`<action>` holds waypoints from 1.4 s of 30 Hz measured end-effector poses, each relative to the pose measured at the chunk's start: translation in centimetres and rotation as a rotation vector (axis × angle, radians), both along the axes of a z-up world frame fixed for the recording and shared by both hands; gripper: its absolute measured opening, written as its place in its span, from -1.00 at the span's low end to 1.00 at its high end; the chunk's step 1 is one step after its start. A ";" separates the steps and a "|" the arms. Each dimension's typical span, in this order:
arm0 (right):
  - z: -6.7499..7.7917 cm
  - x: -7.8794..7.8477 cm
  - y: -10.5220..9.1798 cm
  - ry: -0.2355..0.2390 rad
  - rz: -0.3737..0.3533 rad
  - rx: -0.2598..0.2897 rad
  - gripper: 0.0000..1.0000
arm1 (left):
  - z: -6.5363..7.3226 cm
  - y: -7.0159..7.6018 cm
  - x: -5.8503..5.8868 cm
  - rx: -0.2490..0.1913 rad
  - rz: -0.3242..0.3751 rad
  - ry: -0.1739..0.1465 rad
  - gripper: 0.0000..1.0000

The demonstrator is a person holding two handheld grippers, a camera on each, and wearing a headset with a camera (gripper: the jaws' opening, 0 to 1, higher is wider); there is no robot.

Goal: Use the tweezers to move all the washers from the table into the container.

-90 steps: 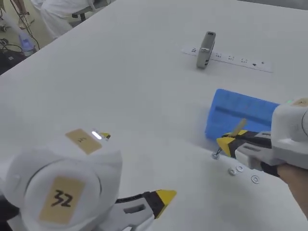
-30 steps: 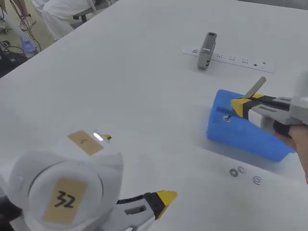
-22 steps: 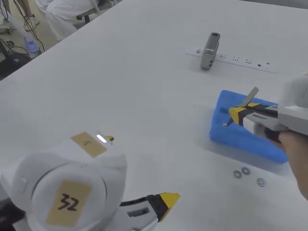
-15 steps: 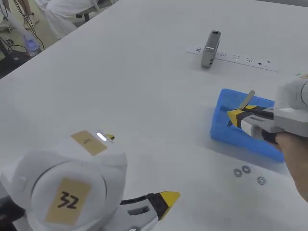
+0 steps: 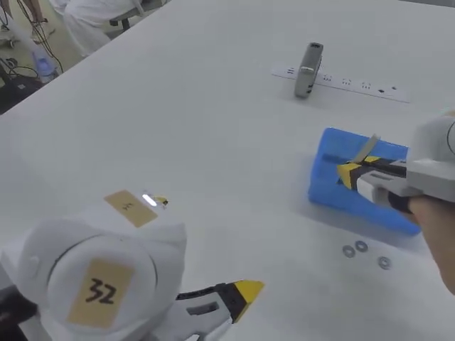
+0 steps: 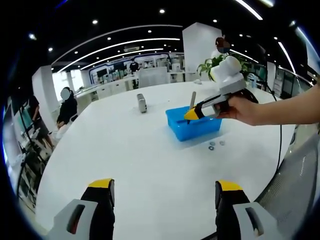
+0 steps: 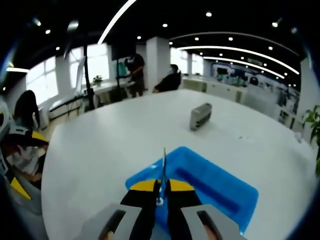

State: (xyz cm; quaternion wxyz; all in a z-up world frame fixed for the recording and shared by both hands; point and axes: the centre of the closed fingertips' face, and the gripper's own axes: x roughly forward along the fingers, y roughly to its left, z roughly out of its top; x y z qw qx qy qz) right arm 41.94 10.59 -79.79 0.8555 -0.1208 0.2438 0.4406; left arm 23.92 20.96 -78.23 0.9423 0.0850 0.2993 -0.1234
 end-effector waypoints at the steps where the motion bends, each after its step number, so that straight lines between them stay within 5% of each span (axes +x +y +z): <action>1: 0.4 -0.1 -0.1 -0.005 0.000 0.005 -0.93 | 0.0 0.0 0.0 0.000 0.000 -0.001 0.69; 9: 3.4 -3.2 -0.6 -0.007 0.025 0.075 -0.94 | 0.1 0.0 0.0 0.002 0.000 -0.003 0.68; 18: 4.0 -6.6 -1.4 0.009 0.050 0.076 -0.94 | 0.2 -0.1 0.0 0.004 -0.004 -0.005 0.68; 29: 0.5 -9.0 -3.1 0.077 0.043 0.004 -0.94 | 0.1 -0.1 0.0 0.006 -0.002 -0.001 0.68; 42: -1.6 -8.5 -3.5 0.087 0.047 -0.058 -0.93 | 0.0 -0.1 -0.1 0.007 -0.005 0.001 0.68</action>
